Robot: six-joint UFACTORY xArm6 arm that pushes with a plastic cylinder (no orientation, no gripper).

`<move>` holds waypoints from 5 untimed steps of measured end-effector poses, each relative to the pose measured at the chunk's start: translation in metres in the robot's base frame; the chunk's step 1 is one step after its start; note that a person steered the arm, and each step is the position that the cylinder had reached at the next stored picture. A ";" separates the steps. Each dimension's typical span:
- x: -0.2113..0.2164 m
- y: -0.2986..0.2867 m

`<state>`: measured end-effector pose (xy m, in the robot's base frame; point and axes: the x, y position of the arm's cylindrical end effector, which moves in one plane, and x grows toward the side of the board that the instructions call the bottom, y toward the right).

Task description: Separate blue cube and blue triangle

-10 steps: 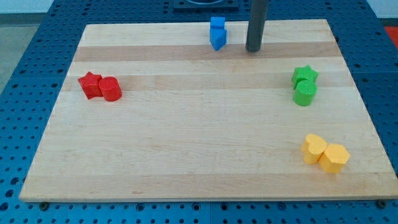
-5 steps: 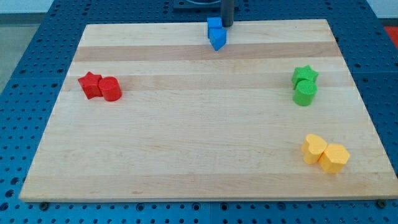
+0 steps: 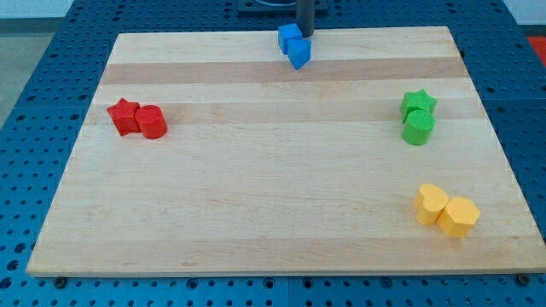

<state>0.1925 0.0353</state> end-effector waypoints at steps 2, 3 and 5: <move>0.006 0.000; 0.028 0.009; 0.044 -0.014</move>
